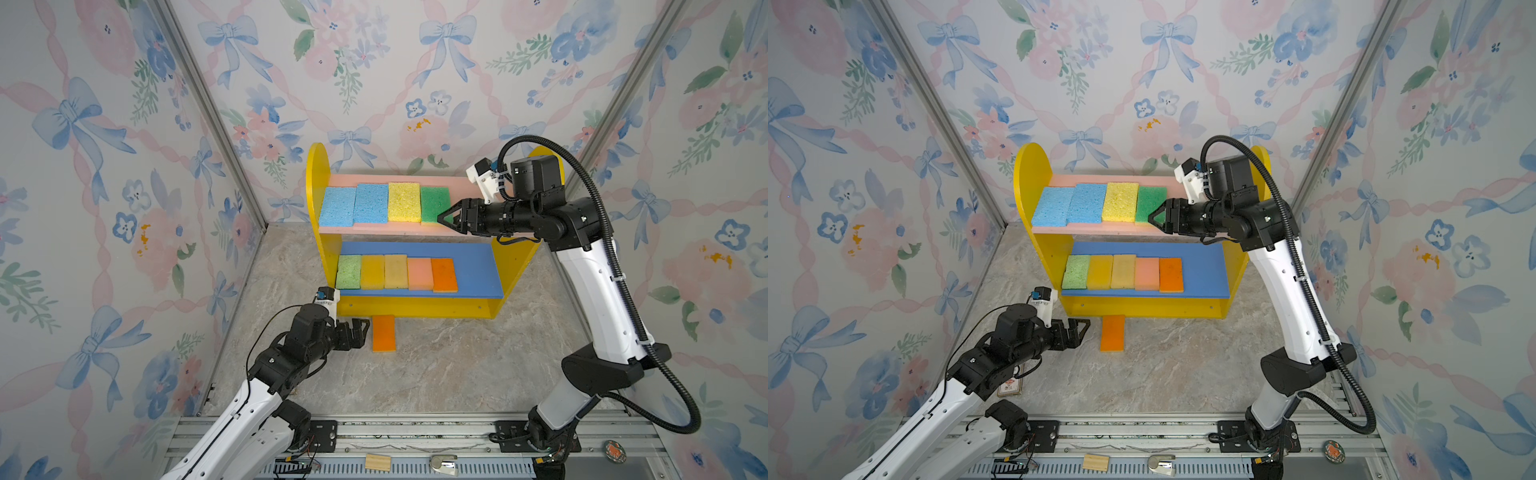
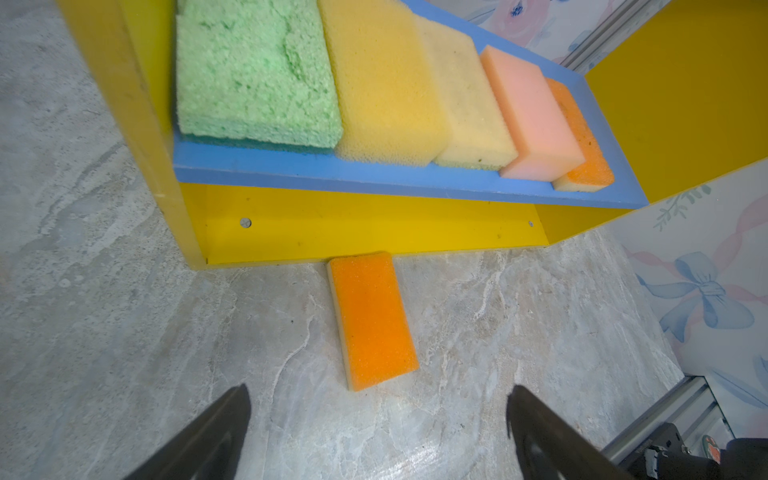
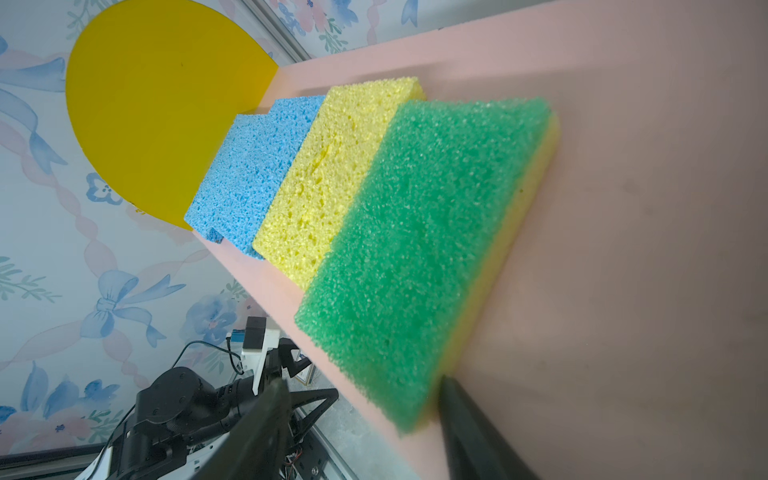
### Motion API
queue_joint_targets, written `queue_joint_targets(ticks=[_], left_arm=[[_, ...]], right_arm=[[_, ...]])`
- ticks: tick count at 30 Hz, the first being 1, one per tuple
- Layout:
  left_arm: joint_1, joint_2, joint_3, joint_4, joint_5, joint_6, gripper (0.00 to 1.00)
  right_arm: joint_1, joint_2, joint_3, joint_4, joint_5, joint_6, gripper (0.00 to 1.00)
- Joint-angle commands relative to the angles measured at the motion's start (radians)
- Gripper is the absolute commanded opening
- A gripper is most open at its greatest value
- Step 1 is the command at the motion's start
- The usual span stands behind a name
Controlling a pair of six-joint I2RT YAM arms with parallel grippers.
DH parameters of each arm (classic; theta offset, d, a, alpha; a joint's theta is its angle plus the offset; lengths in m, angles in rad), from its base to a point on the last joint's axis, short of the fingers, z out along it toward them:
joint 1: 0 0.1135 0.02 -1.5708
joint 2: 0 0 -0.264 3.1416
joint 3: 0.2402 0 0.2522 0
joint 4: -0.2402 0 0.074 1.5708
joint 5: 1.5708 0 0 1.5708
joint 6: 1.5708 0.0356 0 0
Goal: Place and organize the cleaning sponges onto the shelf
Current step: 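Lower the green sponge onto the pink shelf beside the yellow sponge, then open the right gripper and withdraw it while the left gripper moves over the orange sponge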
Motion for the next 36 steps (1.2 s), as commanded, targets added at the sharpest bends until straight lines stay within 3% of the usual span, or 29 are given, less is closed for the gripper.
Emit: queue_joint_targets(ticks=[1,9,15,22,36], left_arm=[[-0.005,-0.005,-0.012,0.016,0.013,0.019,0.98],[-0.005,-0.001,-0.012,0.018,0.013,0.019,0.98],[-0.005,0.002,-0.012,0.017,0.015,0.019,0.98],[-0.005,-0.003,-0.012,0.017,0.013,0.020,0.98],[-0.005,-0.005,-0.012,0.017,0.015,0.019,0.98]], right_arm=[[0.000,0.023,0.001,-0.176,0.103,-0.030,0.61],[-0.011,0.021,0.012,-0.183,0.150,-0.049,0.64],[-0.054,0.067,-0.003,-0.061,0.011,0.003,0.65],[-0.055,0.160,0.043,0.014,-0.057,0.071,0.65],[-0.072,0.121,0.008,-0.003,0.026,0.066,0.66]])
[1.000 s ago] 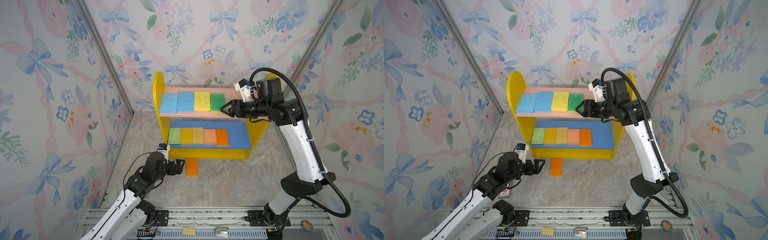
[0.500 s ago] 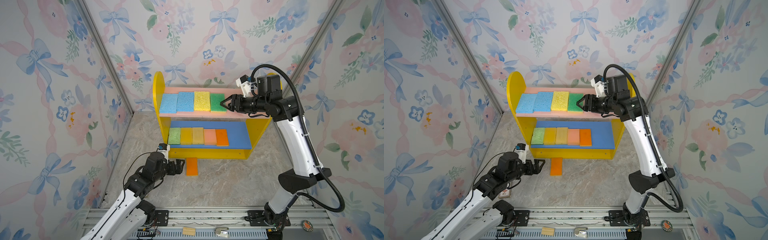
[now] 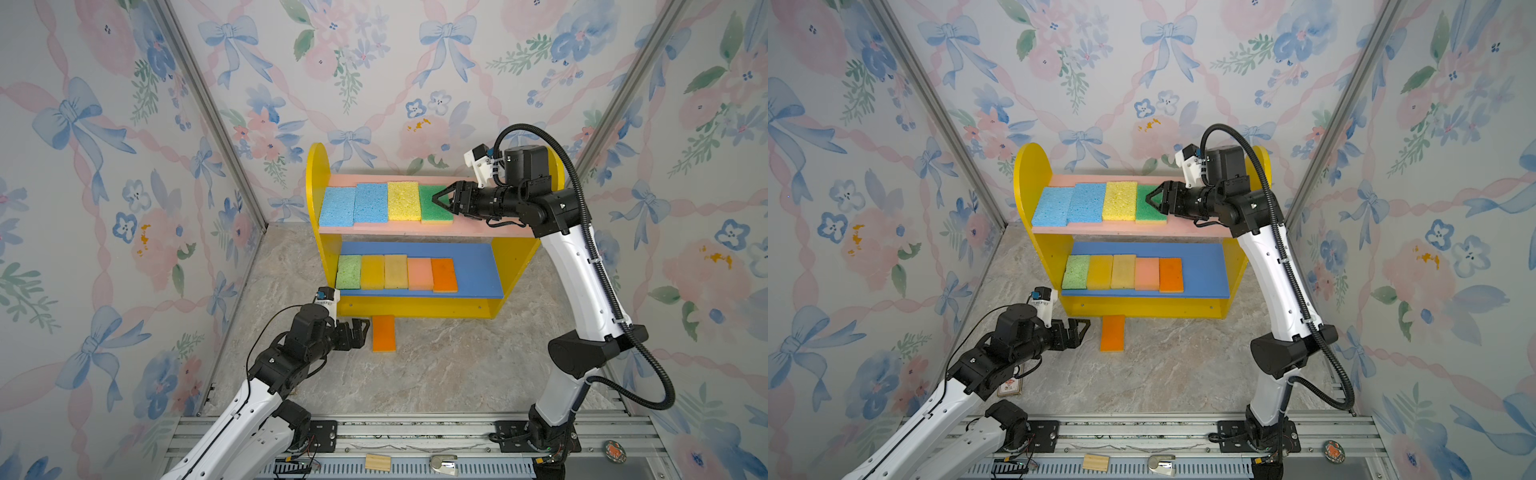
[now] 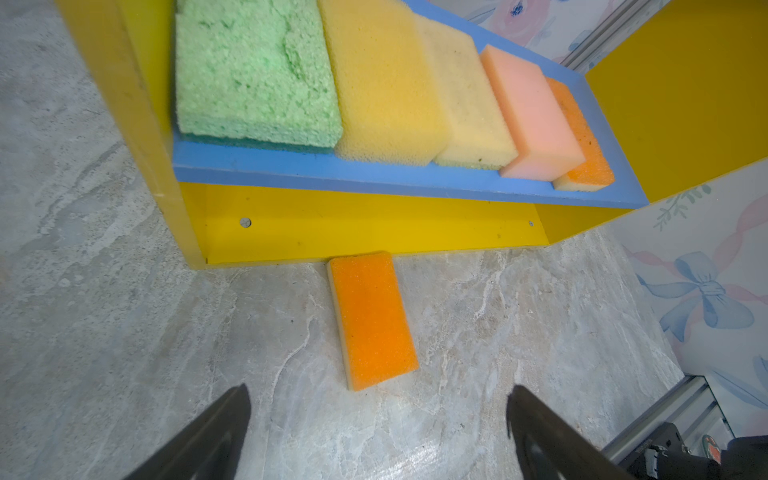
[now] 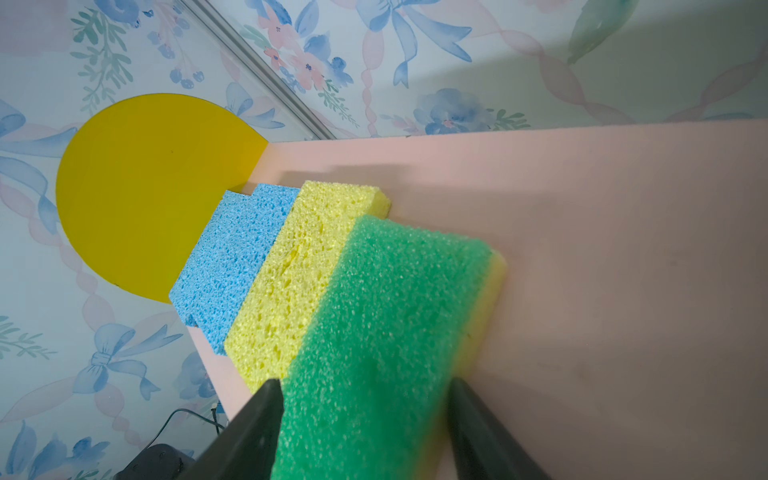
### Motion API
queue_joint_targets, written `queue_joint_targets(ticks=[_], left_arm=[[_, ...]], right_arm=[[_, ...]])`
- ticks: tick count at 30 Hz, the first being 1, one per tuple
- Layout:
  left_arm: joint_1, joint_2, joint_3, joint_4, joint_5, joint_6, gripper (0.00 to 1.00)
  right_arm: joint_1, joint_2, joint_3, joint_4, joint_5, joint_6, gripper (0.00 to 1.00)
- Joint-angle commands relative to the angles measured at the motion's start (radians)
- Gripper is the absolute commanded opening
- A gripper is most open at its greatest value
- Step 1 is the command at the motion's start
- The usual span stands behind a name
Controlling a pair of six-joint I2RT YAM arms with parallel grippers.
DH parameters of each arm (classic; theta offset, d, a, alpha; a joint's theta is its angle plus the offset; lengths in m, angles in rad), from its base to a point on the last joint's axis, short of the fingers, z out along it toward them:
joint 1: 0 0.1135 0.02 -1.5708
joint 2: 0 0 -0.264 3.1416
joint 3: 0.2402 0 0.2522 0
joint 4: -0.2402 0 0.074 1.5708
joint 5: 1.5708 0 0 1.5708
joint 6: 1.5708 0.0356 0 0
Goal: Place and organize the cleaning sponges onto the shelf
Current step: 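Open the right gripper and withdraw it while the left gripper moves over the orange sponge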
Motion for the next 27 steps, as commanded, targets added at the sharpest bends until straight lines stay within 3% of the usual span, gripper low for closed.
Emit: queue_joint_targets(ticks=[1,13,20,27], left_arm=[[-0.005,-0.007,-0.012,0.017,0.014,0.019,0.98],[-0.023,0.045,-0.011,0.018,0.035,0.023,0.98],[-0.059,0.103,-0.008,0.018,0.065,0.030,0.98],[-0.079,0.203,-0.010,0.019,0.089,-0.015,0.98]], right_arm=[[-0.022,-0.010,-0.063,-0.150,0.061,0.025,0.66],[-0.052,-0.250,-0.226,-0.096,-0.015,0.022,0.68],[-0.049,-0.606,-0.643,0.027,-0.075,0.053,0.72],[-0.031,-0.967,-1.174,0.077,-0.069,0.098,0.83]])
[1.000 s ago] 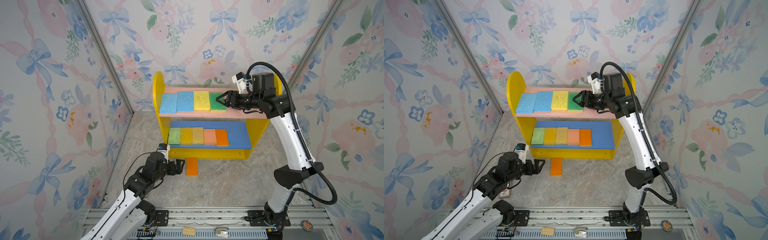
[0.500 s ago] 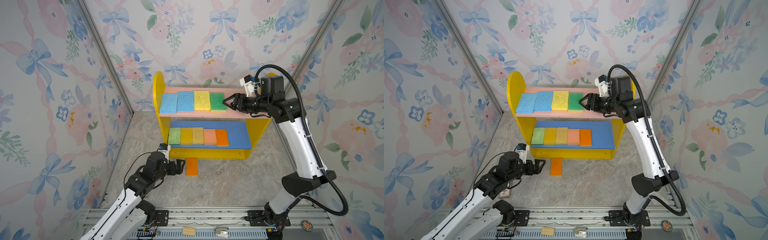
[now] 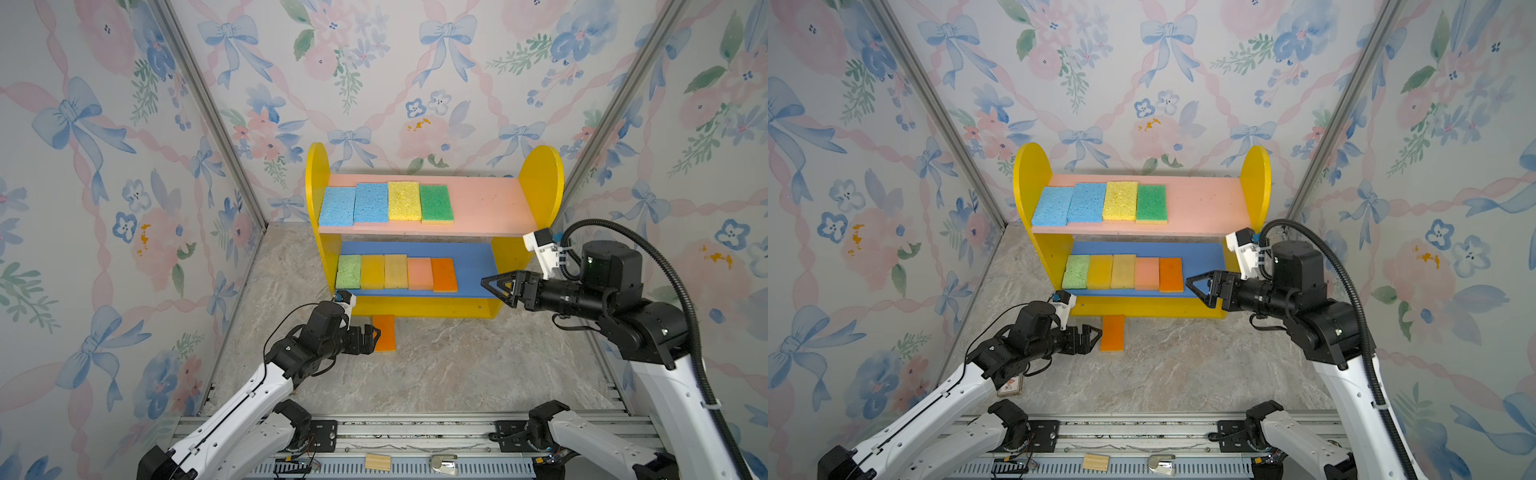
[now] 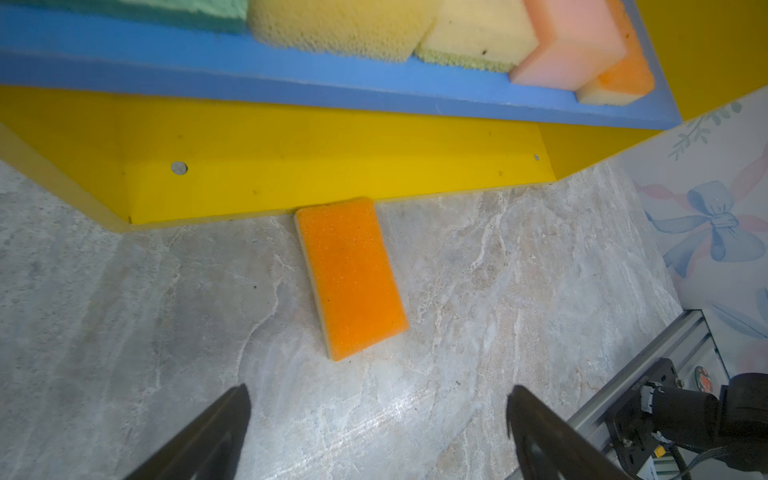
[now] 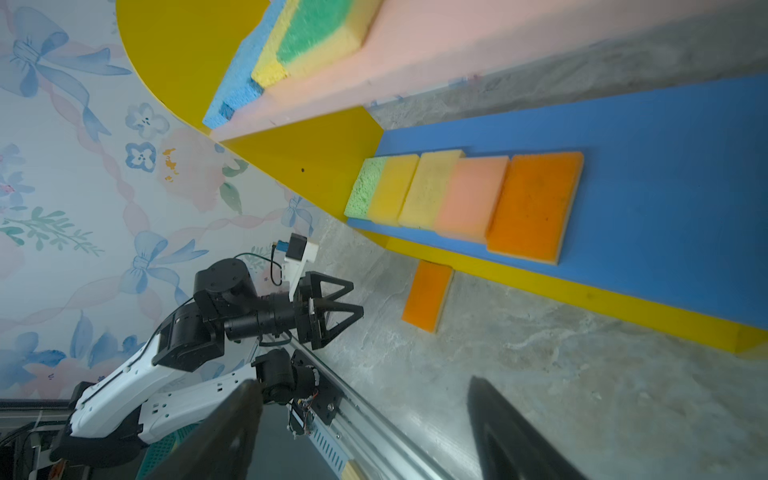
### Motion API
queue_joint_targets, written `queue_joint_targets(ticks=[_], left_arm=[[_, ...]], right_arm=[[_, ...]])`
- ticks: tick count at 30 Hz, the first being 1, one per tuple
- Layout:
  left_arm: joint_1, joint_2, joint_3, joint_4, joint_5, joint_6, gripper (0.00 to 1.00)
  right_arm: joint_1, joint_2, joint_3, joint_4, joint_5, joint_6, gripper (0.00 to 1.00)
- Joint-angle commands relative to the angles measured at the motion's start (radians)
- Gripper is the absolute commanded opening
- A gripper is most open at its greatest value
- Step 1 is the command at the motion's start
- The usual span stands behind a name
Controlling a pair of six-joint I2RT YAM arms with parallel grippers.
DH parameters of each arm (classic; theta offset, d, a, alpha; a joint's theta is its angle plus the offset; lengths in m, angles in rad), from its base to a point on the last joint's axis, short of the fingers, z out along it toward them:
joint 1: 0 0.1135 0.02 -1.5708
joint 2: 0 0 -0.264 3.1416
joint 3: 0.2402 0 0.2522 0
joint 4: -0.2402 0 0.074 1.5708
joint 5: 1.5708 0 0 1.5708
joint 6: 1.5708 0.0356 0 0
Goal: Place and organize the cleaning sponges onto the shelf
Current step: 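Open the right gripper and withdraw it while the left gripper moves over the orange sponge, then grasp the orange floor sponge with the left gripper and lift it upright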
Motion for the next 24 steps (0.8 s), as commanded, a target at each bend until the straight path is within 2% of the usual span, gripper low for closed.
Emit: queue_joint_targets(ticks=[1,5,9,15,21,24], left_arm=[[-0.010,0.071,-0.013,0.010,0.025,-0.043,0.98],[-0.073,0.210,-0.026,0.047,-0.009,-0.090,0.97],[-0.101,0.295,-0.042,0.129,0.002,-0.133,0.95],[-0.097,0.395,-0.043,0.197,-0.016,-0.158,0.79],[-0.087,0.485,-0.046,0.258,0.010,-0.166,0.60],[-0.071,0.507,-0.042,0.264,0.012,-0.157,0.56]], right_arm=[[0.018,-0.086,-0.222,0.026,0.003,0.038,0.84],[0.033,-0.213,-0.482,0.092,0.022,0.084,0.90],[0.043,-0.280,-0.608,0.150,0.025,0.129,0.95],[0.045,-0.300,-0.630,0.129,0.038,0.086,1.00],[0.044,-0.298,-0.615,0.083,0.063,0.038,0.98],[0.044,-0.300,-0.620,0.084,0.068,0.041,0.97]])
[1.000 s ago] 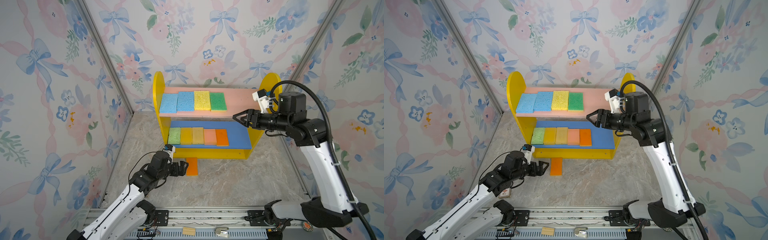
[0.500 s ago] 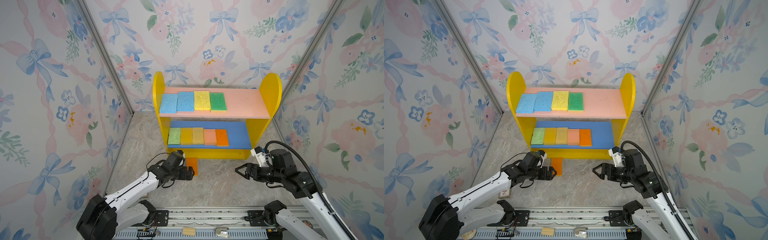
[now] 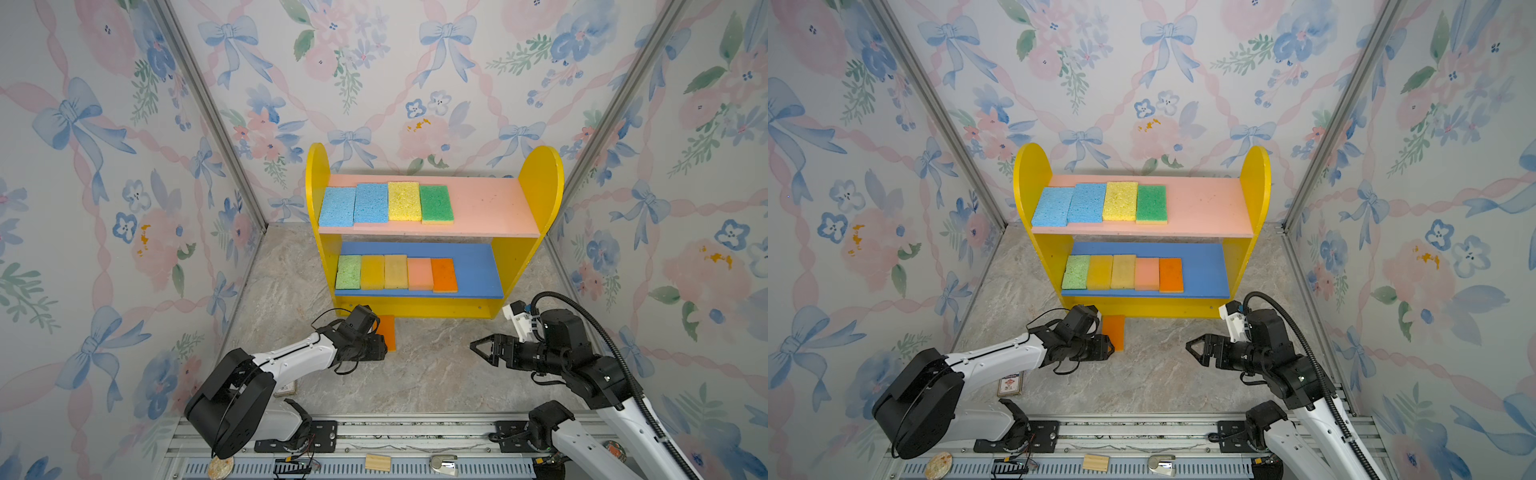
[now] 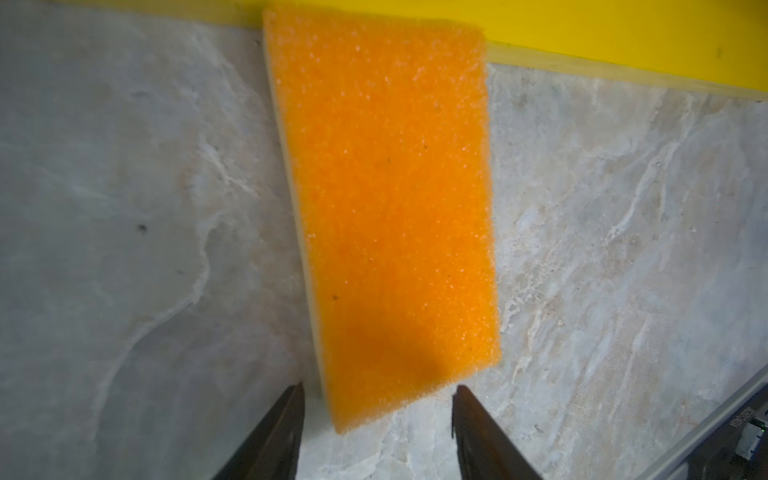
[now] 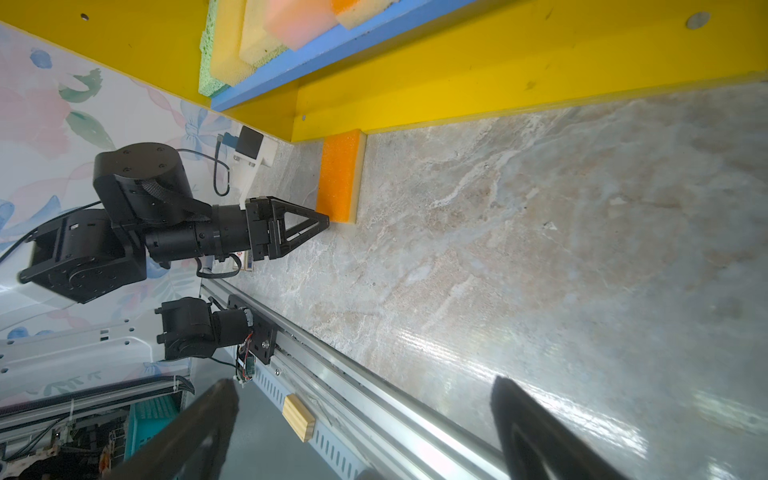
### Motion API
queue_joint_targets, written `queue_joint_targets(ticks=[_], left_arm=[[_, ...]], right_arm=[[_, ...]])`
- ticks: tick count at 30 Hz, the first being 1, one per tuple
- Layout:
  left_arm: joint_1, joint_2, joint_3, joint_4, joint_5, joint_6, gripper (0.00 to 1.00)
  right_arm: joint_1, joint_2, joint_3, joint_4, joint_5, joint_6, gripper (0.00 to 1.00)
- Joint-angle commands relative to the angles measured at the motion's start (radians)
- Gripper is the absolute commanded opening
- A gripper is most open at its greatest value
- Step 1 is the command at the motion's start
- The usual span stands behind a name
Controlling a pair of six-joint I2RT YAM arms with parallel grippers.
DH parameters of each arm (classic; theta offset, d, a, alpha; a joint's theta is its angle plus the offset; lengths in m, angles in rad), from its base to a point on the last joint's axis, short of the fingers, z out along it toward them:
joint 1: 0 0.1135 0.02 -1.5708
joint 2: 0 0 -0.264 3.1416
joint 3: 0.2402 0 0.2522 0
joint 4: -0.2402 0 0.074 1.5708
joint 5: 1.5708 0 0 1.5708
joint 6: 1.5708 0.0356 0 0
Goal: Place and organize the cleaning sponges onto the shelf
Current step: 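Grasp the orange floor sponge with the left gripper and lift it upright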
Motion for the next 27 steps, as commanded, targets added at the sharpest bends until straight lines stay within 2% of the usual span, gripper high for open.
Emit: queue_joint_targets(ticks=[1,6,9,15,21,27], left_arm=[[0.024,0.016,-0.002,0.028,0.015,0.011,0.55],[0.068,0.017,-0.018,0.050,0.051,0.027,0.38],[0.082,0.027,-0.031,0.062,0.068,0.037,0.32],[0.085,0.015,-0.049,0.078,0.103,0.040,0.01],[0.084,-0.105,-0.095,0.078,0.144,0.007,0.00],[0.055,-0.299,-0.140,0.078,0.221,-0.072,0.00]], right_arm=[[0.007,-0.003,0.009,-0.017,0.019,-0.018,0.97],[0.008,0.005,0.013,-0.007,0.023,-0.011,0.97],[0.007,0.016,0.020,-0.001,0.024,-0.005,0.97],[0.016,0.021,0.017,0.027,0.025,0.026,0.97],[0.041,0.033,-0.012,0.035,0.066,0.080,0.97],[0.116,0.054,-0.054,0.172,0.051,0.183,0.97]])
